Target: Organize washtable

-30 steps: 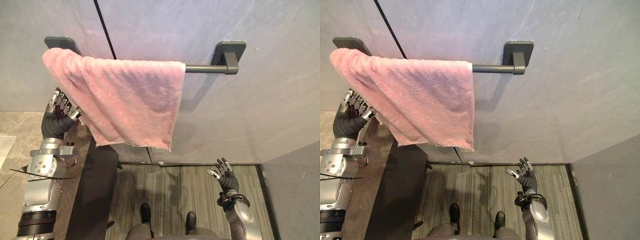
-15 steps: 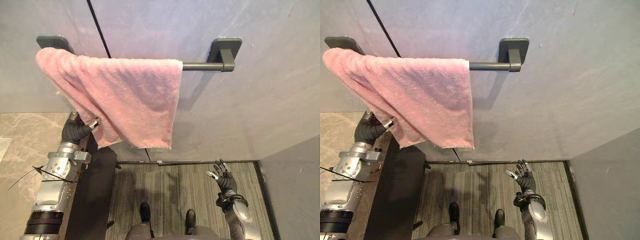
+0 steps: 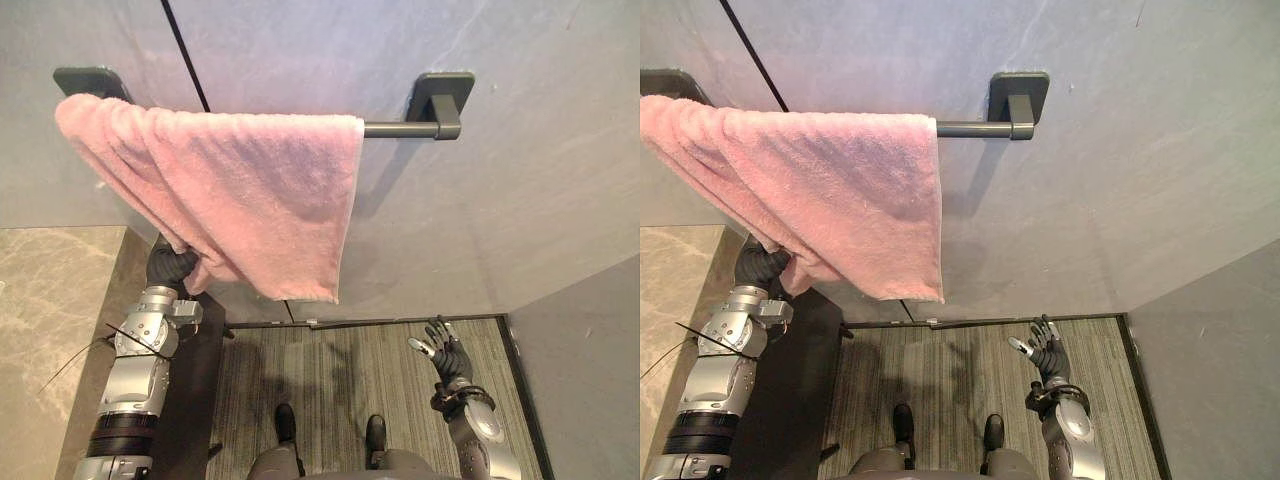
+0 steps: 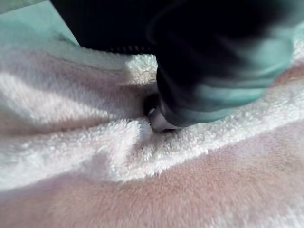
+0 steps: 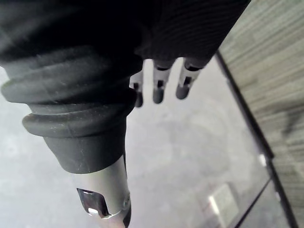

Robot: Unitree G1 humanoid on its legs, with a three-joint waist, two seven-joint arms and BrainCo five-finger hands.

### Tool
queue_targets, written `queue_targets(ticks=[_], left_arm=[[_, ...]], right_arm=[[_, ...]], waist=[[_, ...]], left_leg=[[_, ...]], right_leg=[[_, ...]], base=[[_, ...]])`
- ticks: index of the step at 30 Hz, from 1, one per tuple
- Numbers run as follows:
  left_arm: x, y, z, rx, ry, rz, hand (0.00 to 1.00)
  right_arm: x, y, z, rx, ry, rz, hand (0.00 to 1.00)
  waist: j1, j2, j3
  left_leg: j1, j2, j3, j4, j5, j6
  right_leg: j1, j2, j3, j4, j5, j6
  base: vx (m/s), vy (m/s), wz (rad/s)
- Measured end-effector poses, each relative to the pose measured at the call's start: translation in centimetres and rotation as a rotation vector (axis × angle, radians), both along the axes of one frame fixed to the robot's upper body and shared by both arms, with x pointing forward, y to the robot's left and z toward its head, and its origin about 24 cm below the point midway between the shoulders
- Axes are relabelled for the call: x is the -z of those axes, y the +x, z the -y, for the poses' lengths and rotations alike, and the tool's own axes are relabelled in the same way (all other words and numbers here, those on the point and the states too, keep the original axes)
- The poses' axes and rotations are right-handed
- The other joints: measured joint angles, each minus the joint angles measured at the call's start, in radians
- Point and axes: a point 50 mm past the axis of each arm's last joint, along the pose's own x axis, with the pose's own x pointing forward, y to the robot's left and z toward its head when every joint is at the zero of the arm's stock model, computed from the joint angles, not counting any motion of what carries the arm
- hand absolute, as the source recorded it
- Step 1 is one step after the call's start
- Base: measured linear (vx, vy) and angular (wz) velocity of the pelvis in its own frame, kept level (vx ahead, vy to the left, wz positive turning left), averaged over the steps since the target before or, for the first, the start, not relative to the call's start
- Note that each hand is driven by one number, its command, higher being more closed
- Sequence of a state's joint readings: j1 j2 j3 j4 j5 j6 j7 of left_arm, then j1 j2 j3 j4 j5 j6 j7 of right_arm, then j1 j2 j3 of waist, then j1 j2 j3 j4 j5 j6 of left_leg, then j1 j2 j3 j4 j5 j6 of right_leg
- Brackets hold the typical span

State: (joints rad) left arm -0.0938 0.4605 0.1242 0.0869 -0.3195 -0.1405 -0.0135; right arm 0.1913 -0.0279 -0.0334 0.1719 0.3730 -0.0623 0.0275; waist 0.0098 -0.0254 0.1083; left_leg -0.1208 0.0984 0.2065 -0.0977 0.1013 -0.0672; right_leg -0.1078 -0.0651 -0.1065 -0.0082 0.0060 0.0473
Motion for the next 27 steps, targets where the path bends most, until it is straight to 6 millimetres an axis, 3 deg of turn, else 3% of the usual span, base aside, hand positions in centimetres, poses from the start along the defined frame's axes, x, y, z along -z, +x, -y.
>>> queue_targets(ticks=[2, 4, 9, 13, 18, 23, 24, 27], left_arm=[[0.0, 0.1, 0.2, -0.01, -0.019, 0.008, 1.0], [0.1, 0.2, 0.4, -0.015, -0.034, 0.012, 1.0], [0.0, 0.3, 0.6, -0.024, -0.071, 0.024, 1.0], [0.2, 0.4, 1.1, -0.014, -0.106, 0.024, 1.0], [0.4, 0.6, 2.0, 0.027, -0.142, 0.014, 1.0], [0.4, 0.7, 2.0, 0.033, -0.16, 0.016, 1.0], [0.4, 0.7, 2.0, 0.033, -0.16, 0.016, 1.0], [0.4, 0.6, 2.3, 0.032, -0.18, 0.025, 1.0]], right_arm=[[-1.8, 0.8, -0.4, -0.02, 0.004, 0.081, 0.0], [-5.4, 3.0, -1.5, -0.099, 0.012, 0.251, 0.0], [-11.8, 7.2, -5.5, -0.296, 0.115, 0.512, 0.0], [-14.9, 8.8, -9.0, -0.452, 0.162, 0.597, 0.0], [-16.9, 10.5, -10.2, -0.543, 0.106, 0.635, 0.0], [-17.9, 10.5, -11.9, -0.623, 0.11, 0.652, 0.0], [-17.9, 10.5, -12.1, -0.631, 0.109, 0.652, 1.0], [-17.9, 10.4, -12.6, -0.645, 0.12, 0.648, 1.0]], waist=[[0.0, 0.0, 0.0], [-0.006, 0.0, 0.0], [0.001, 0.0, 0.0], [0.007, 0.0, 0.0], [0.01, 0.001, -0.001], [0.017, 0.008, 0.0], [0.02, 0.009, 0.0], [0.03, 0.018, 0.0]], left_leg=[[0.005, 0.0, 0.001, 0.0, 0.0, 0.0], [0.016, 0.0, 0.003, -0.002, 0.0, 0.0], [0.019, -0.001, 0.002, -0.005, 0.001, 0.002], [0.017, -0.002, 0.0, 0.0, 0.004, 0.003], [0.009, 0.001, -0.005, 0.001, 0.013, 0.001], [0.007, 0.015, -0.015, -0.005, 0.021, -0.005], [0.007, 0.018, -0.016, -0.006, 0.022, -0.006], [0.007, 0.021, -0.022, -0.006, 0.026, -0.008]], right_leg=[[0.005, 0.0, 0.0, 0.0, 0.0, 0.0], [0.014, -0.001, 0.0, 0.0, 0.0, 0.0], [0.015, -0.001, -0.001, 0.003, 0.001, 0.0], [0.017, -0.002, -0.003, -0.001, 0.003, 0.0], [0.025, -0.001, -0.002, -0.033, 0.029, -0.004], [0.026, 0.011, -0.005, -0.033, 0.035, -0.011], [0.026, 0.013, -0.006, -0.033, 0.035, -0.013], [0.026, 0.017, -0.018, -0.03, 0.036, -0.014]], base=[[0.0, 0.0, 0.0], [0.0, 0.0, 0.0], [0.0, 0.0, 0.0], [0.01, 0.001, 0.02], [0.0, 0.0, 0.0], [-0.05, -0.012, 0.02], [-0.05, -0.019, 0.0], [-0.03, -0.012, 0.05]])
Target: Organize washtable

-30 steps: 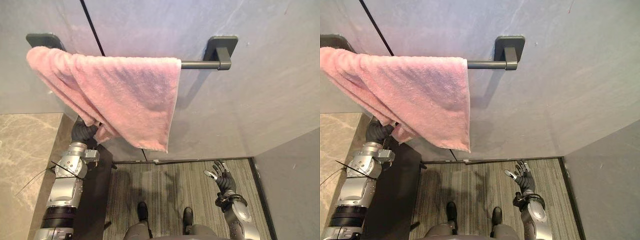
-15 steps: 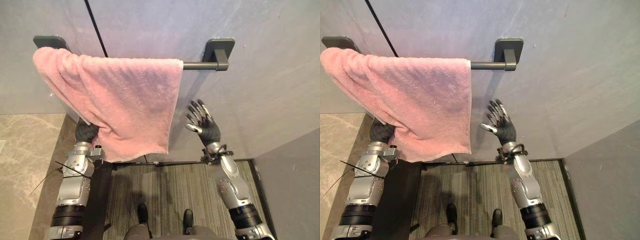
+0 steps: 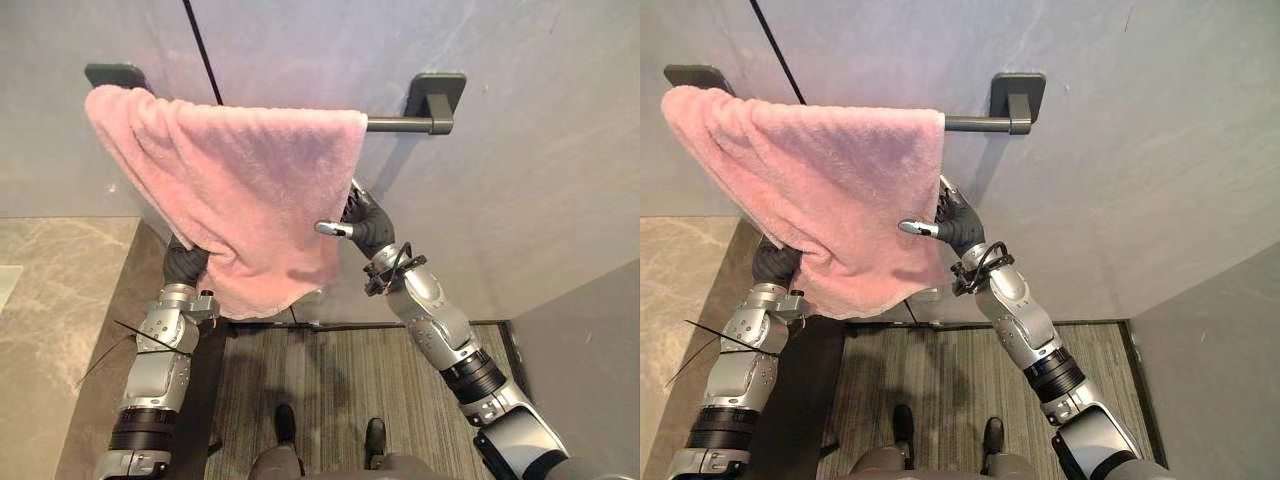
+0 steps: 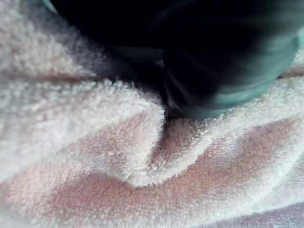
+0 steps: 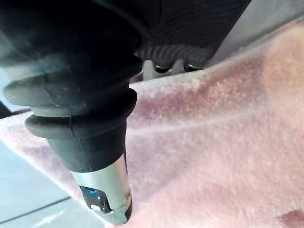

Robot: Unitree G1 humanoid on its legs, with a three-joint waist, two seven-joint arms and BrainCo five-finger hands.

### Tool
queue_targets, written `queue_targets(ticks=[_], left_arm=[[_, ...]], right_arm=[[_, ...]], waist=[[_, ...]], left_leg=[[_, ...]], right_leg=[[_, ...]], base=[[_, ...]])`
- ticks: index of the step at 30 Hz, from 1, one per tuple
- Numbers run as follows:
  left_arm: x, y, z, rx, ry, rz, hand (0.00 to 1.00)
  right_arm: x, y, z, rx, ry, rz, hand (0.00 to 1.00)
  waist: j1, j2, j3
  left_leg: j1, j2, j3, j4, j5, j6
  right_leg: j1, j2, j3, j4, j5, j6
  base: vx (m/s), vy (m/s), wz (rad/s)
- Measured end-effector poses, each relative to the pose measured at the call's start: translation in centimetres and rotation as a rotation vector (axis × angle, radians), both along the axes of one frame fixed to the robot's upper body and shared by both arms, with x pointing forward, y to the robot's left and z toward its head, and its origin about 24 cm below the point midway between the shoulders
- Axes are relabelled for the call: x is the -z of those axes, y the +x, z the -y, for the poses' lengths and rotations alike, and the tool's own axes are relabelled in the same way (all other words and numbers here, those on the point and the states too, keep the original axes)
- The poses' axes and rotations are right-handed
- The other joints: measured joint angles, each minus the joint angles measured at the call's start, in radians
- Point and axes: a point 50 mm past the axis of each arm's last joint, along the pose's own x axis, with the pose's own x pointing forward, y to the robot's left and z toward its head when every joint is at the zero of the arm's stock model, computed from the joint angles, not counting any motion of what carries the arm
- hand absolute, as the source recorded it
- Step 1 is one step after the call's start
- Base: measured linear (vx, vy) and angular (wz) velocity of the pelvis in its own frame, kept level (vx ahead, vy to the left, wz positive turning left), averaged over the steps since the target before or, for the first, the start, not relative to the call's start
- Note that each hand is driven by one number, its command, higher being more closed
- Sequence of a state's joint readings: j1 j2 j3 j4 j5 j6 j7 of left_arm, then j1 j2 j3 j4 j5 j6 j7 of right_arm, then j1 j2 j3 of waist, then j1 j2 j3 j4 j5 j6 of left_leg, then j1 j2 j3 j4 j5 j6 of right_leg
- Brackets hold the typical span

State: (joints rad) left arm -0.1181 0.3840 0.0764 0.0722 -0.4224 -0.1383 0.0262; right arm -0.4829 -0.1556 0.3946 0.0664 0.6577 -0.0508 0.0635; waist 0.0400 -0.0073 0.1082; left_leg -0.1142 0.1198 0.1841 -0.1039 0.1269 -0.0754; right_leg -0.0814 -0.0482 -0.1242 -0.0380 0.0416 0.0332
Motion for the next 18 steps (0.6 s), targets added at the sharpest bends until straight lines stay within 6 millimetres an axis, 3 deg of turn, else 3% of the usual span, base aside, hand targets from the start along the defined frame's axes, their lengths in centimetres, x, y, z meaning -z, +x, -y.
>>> queue_targets(ticks=[8, 18], left_arm=[[0.2, -0.7, 0.3, -0.025, -0.057, 0.021, 1.0], [0.8, -1.4, 0.3, -0.068, -0.112, 0.019, 1.0]], right_arm=[[0.7, 0.3, -0.4, 0.02, -0.009, -0.031, 1.0], [0.5, 0.8, 0.8, 0.134, -0.007, -0.012, 1.0]], waist=[[-0.002, 0.009, -0.003], [-0.007, 0.017, -0.01]], left_leg=[[-0.002, 0.001, -0.018, 0.0, 0.013, -0.003], [-0.005, 0.002, -0.031, -0.001, 0.019, -0.004]], right_leg=[[0.006, 0.008, -0.017, 0.002, -0.002, -0.003], [0.009, 0.009, -0.036, 0.003, -0.003, -0.004]], base=[[0.0, -0.004, 0.06], [0.0, 0.002, 0.02]])
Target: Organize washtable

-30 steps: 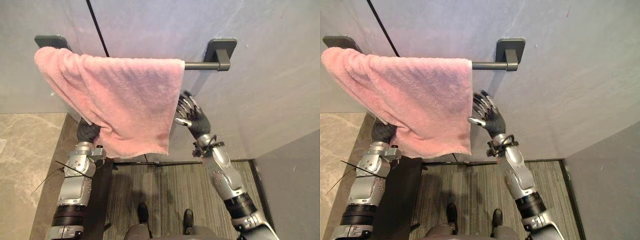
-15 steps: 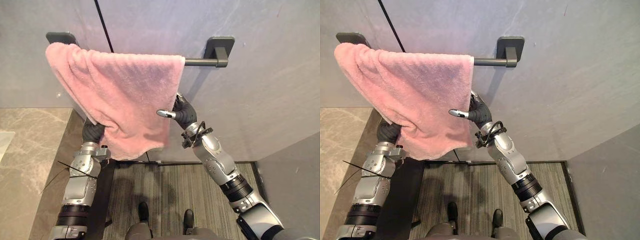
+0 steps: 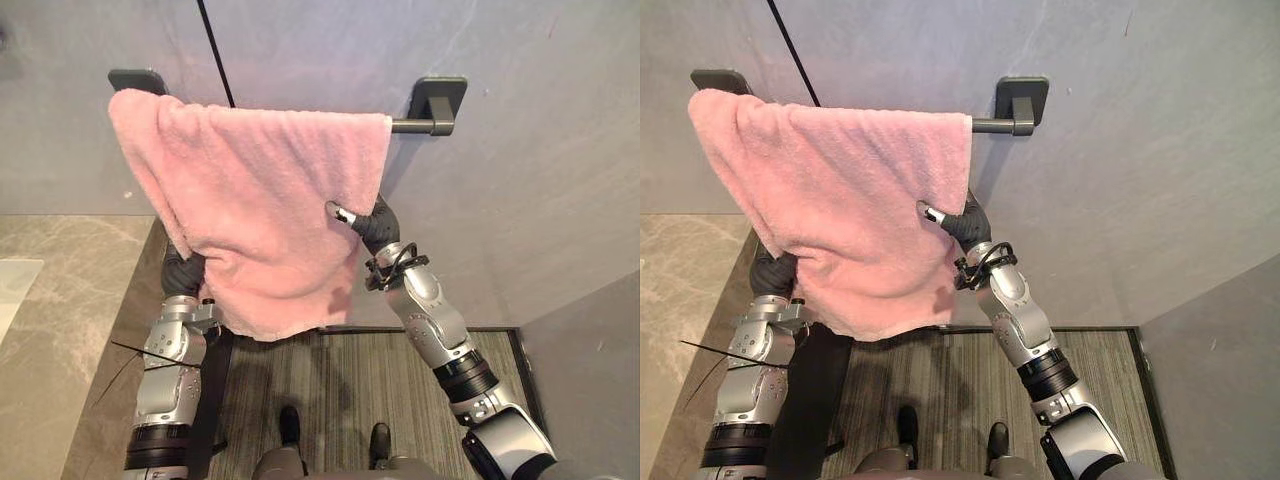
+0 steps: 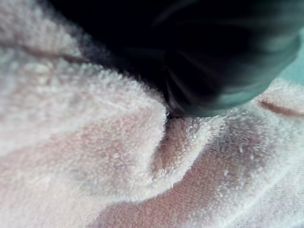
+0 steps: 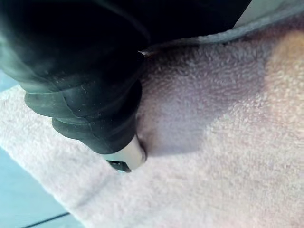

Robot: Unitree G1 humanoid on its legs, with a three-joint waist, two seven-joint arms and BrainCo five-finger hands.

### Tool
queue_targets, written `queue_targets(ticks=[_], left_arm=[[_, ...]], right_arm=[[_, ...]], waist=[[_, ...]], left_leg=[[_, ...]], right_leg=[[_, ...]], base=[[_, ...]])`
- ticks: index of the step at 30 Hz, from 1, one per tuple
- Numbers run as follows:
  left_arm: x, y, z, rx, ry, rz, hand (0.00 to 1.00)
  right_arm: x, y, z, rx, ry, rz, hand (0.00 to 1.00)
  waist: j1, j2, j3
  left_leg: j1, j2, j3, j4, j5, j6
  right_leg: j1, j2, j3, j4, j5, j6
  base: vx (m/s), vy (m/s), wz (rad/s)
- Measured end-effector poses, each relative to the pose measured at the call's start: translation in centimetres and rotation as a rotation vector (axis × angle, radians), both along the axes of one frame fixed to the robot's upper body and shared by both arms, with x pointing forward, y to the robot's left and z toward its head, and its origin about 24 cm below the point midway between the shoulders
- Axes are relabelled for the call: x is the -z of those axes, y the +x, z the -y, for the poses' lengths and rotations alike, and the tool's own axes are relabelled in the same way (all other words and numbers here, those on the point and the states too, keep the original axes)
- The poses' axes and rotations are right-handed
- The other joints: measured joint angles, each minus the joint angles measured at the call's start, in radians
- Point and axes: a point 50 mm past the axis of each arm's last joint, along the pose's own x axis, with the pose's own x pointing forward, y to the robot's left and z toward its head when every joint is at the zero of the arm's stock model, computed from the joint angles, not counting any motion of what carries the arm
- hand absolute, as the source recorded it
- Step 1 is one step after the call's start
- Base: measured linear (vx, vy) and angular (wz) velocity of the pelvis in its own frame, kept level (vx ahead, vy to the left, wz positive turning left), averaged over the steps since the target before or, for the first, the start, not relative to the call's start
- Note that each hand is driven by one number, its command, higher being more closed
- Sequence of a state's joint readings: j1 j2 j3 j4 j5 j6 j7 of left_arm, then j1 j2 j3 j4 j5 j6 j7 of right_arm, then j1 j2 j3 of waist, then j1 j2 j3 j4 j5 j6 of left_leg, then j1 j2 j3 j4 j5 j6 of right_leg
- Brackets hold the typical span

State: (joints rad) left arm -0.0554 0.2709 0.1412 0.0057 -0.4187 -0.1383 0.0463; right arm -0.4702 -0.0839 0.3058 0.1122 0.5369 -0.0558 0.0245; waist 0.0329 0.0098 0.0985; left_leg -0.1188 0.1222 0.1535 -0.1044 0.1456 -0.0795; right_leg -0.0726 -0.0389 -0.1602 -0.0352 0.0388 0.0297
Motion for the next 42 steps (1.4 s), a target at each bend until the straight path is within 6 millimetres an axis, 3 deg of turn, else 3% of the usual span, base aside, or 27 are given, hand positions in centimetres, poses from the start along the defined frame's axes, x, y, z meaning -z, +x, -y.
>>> queue_targets(ticks=[6, 23, 24, 25, 42], left_arm=[[0.5, -0.5, -0.5, -0.033, -0.021, -0.01, 1.0], [1.3, -1.2, -0.6, -0.07, -0.074, -0.021, 1.0], [1.3, -1.2, -0.6, -0.072, -0.076, -0.021, 1.0], [1.3, -1.2, -0.6, -0.075, -0.082, -0.021, 0.0], [2.1, -2.7, -2.7, -0.201, -0.112, -0.043, 0.0]], right_arm=[[0.4, 0.3, 1.8, 0.103, 0.023, -0.015, 1.0], [1.2, -0.2, 2.3, 0.134, 0.039, -0.035, 1.0], [1.2, -0.2, 2.3, 0.134, 0.038, -0.034, 0.0], [1.2, -0.2, 2.3, 0.136, 0.037, -0.035, 0.0], [1.3, -0.1, 3.9, 0.14, 0.046, -0.032, 0.0]], waist=[[-0.004, -0.001, -0.006], [-0.016, 0.0, -0.027], [-0.016, 0.0, -0.027], [-0.016, 0.0, -0.027], [-0.016, 0.0, -0.034]], left_leg=[[0.0, -0.001, -0.001, 0.0, 0.0, 0.0], [0.008, 0.001, 0.012, 0.0, -0.001, 0.0], [0.008, 0.001, 0.012, 0.0, -0.001, 0.0], [0.008, 0.001, 0.012, 0.0, -0.001, 0.0], [0.013, 0.001, 0.012, 0.0, -0.001, 0.0]], right_leg=[[0.001, 0.0, 0.0, -0.001, 0.0, 0.0], [0.004, -0.001, 0.01, -0.004, 0.0, 0.0], [0.005, -0.001, 0.008, -0.005, 0.0, 0.0], [0.006, -0.001, 0.007, -0.004, 0.0, 0.001], [0.013, -0.001, 0.004, -0.008, 0.001, 0.001]], base=[[0.0, 0.0, 0.0], [0.0, 0.001, -0.02], [0.0, 0.0, 0.0], [0.0, 0.0, 0.0], [0.0, 0.0, 0.0]])
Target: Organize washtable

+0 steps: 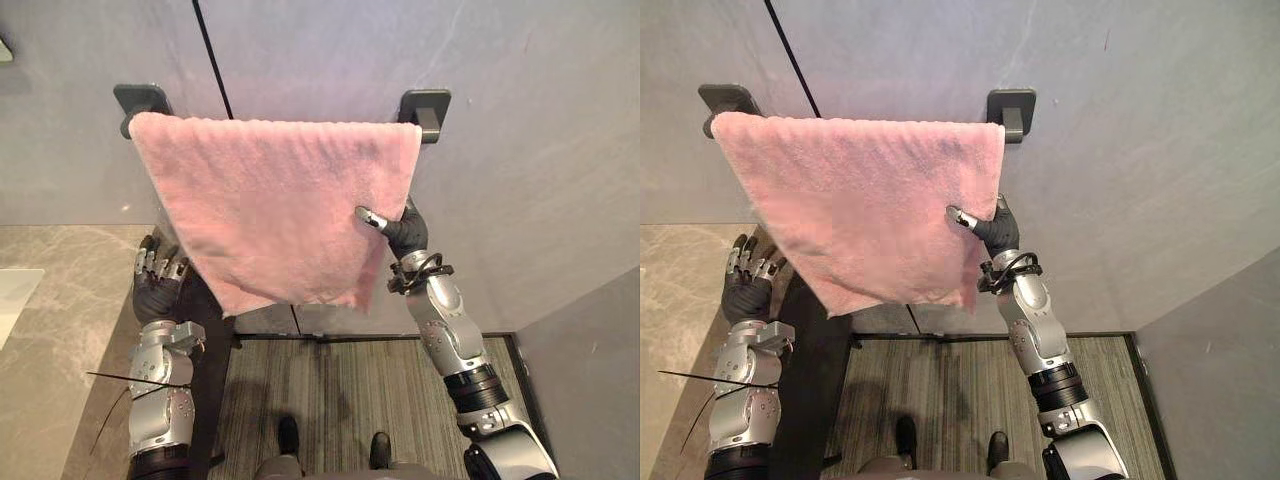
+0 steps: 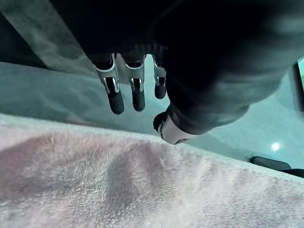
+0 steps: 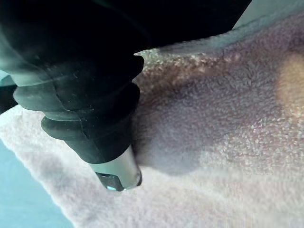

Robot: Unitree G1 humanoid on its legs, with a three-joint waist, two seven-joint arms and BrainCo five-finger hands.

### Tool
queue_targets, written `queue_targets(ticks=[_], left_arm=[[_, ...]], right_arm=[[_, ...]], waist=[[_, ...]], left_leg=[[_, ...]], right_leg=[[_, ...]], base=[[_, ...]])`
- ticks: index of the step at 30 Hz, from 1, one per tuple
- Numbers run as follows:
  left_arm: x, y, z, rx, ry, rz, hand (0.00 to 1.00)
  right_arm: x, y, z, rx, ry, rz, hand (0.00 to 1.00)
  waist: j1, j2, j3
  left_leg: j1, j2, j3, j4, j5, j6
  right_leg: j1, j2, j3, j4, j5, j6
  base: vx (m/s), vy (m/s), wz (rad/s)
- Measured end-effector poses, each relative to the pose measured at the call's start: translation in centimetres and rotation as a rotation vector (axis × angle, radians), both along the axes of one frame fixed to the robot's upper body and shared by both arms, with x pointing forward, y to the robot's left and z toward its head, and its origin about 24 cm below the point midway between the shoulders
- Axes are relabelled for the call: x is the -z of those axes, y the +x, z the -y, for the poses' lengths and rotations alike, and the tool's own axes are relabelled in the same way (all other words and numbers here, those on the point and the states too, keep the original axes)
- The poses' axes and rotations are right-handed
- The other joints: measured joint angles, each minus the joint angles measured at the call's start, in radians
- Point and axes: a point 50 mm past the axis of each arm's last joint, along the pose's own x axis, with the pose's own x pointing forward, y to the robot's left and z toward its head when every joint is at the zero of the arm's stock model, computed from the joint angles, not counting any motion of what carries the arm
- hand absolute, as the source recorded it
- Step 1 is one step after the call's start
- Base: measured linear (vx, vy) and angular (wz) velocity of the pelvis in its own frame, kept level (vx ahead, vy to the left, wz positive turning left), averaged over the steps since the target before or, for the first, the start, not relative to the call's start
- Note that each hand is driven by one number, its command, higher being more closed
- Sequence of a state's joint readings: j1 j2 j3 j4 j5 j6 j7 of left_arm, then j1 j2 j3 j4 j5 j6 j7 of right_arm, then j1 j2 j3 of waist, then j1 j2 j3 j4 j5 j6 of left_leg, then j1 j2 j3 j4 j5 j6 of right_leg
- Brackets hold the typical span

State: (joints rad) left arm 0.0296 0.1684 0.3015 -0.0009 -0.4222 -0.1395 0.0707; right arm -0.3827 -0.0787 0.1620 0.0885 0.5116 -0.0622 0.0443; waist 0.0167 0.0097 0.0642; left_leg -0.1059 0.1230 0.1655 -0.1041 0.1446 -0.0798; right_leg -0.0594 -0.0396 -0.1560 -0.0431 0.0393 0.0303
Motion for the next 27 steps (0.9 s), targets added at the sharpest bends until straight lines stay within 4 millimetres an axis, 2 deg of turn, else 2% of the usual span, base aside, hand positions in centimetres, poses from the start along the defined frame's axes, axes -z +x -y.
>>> queue_targets(ticks=[3, 8, 11, 18, 19, 22, 24, 27], left_arm=[[0.0, -0.2, -0.4, -0.02, 0.0, 0.001, 0.0], [-0.1, -0.3, -0.7, -0.05, -0.002, 0.003, 0.0], [-0.8, -1.1, -1.2, -0.079, 0.015, 0.026, 0.0], [-4.6, -3.4, -2.6, -0.227, 0.157, 0.164, 0.0], [-5.4, -3.6, -2.4, -0.243, 0.179, 0.192, 0.0], [-6.4, -4.1, -1.7, -0.258, 0.212, 0.237, 0.0], [-7.3, -4.6, -0.4, -0.245, 0.238, 0.285, 0.0], [-7.8, -4.5, 1.6, -0.173, 0.211, 0.333, 0.0]], right_arm=[[0.2, 0.0, 0.3, 0.006, -0.01, -0.003, 0.0], [1.5, -0.5, 1.3, 0.041, -0.01, -0.05, 0.0], [2.1, -0.6, 2.9, 0.104, -0.008, -0.07, 0.0], [0.4, -1.5, 8.4, 0.357, -0.002, -0.021, 0.0], [-0.1, -1.8, 9.2, 0.412, 0.01, 0.001, 0.0], [-1.0, -2.3, 9.8, 0.45, 0.03, 0.042, 0.0], [-2.2, -2.8, 9.7, 0.453, 0.044, 0.105, 0.0], [-3.0, -3.1, 8.9, 0.411, 0.078, 0.163, 0.0]], waist=[[0.0, 0.001, -0.009], [0.0, 0.003, -0.027], [-0.002, 0.002, -0.028], [-0.001, 0.003, -0.033], [-0.001, 0.004, -0.035], [-0.001, 0.009, -0.039], [-0.003, 0.015, -0.043], [-0.003, 0.018, -0.047]], left_leg=[[0.001, 0.0, 0.0, 0.0, 0.0, 0.0], [0.005, 0.0, -0.002, 0.0, 0.0, 0.0], [0.017, -0.001, -0.002, 0.0, -0.001, -0.001], [0.034, -0.001, -0.001, 0.0, -0.002, -0.002], [0.034, -0.001, -0.001, 0.0, -0.002, -0.002], [0.035, -0.001, -0.002, 0.0, -0.002, -0.002], [0.036, -0.002, -0.004, 0.0, -0.002, -0.002], [0.045, -0.003, -0.009, 0.0, -0.002, -0.002]], right_leg=[[0.004, 0.0, -0.001, -0.006, 0.001, 0.0], [0.012, 0.0, -0.002, -0.012, 0.004, -0.001], [0.022, 0.0, -0.004, -0.013, 0.003, -0.001], [0.041, -0.001, -0.003, -0.026, 0.007, 0.002], [0.043, -0.001, -0.002, -0.03, 0.01, 0.001], [0.044, -0.004, -0.003, -0.031, 0.01, 0.001], [0.045, -0.005, -0.003, -0.031, 0.011, 0.002], [0.057, -0.006, -0.007, -0.032, 0.011, 0.002]], base=[[0.0, 0.0, 0.0], [0.0, 0.0, 0.0], [0.0, 0.0, 0.0], [0.0, 0.0, 0.0], [0.0, 0.0, 0.0], [0.0, 0.0, 0.0], [0.0, 0.0, 0.0], [0.0, -0.001, 0.03]])
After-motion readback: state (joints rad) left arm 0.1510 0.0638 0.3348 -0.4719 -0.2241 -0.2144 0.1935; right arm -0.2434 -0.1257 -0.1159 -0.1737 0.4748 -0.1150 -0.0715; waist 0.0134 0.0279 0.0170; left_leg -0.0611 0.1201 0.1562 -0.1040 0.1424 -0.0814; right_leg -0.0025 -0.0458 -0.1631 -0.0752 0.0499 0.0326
